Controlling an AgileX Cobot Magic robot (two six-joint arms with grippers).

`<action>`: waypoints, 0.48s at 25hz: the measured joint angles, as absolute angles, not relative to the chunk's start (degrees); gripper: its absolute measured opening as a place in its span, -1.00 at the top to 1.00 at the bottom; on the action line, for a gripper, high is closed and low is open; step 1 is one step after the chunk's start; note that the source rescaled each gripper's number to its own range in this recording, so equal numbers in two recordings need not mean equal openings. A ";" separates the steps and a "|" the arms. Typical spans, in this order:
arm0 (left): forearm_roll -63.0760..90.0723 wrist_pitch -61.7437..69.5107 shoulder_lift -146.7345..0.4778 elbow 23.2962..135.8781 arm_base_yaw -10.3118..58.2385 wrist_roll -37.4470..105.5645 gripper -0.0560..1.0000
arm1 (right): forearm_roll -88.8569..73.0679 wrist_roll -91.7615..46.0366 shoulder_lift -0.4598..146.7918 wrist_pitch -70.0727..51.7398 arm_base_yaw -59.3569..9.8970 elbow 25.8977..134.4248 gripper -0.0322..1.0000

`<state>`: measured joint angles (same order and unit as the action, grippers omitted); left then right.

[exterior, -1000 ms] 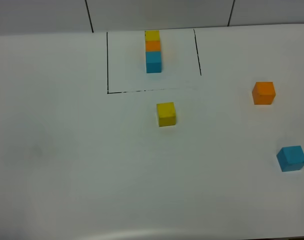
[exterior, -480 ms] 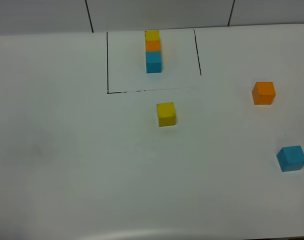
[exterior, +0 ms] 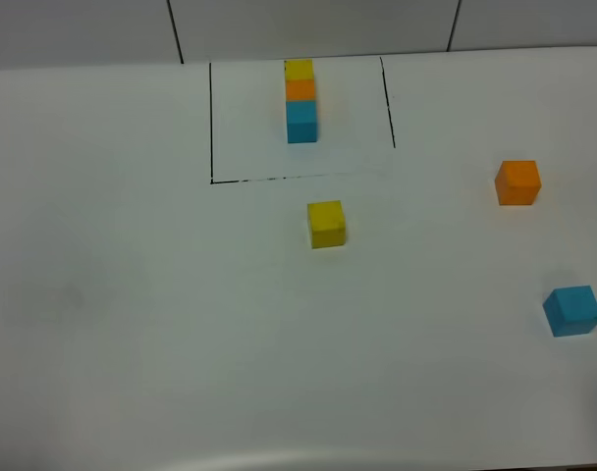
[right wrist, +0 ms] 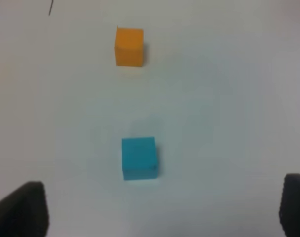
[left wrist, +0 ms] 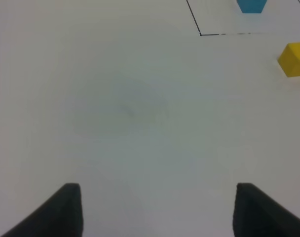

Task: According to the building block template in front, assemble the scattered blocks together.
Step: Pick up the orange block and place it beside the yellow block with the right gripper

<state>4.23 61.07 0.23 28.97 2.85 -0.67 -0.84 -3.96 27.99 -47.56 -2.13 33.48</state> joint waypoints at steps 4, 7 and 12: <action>4.23 61.07 0.23 28.97 2.85 -0.67 0.16 | -0.84 -4.62 51.21 -41.76 -2.13 40.73 -1.00; 4.23 61.07 0.23 28.97 2.85 -0.67 0.16 | -0.61 -5.28 68.78 -38.79 -3.82 48.21 -1.00; 4.23 61.07 0.23 28.97 2.85 -0.67 0.16 | -0.80 -6.20 91.82 -37.44 -7.42 62.71 -1.00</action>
<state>4.23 61.07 0.23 28.97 2.85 -0.67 -0.80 -6.20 91.82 -37.44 -7.42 62.71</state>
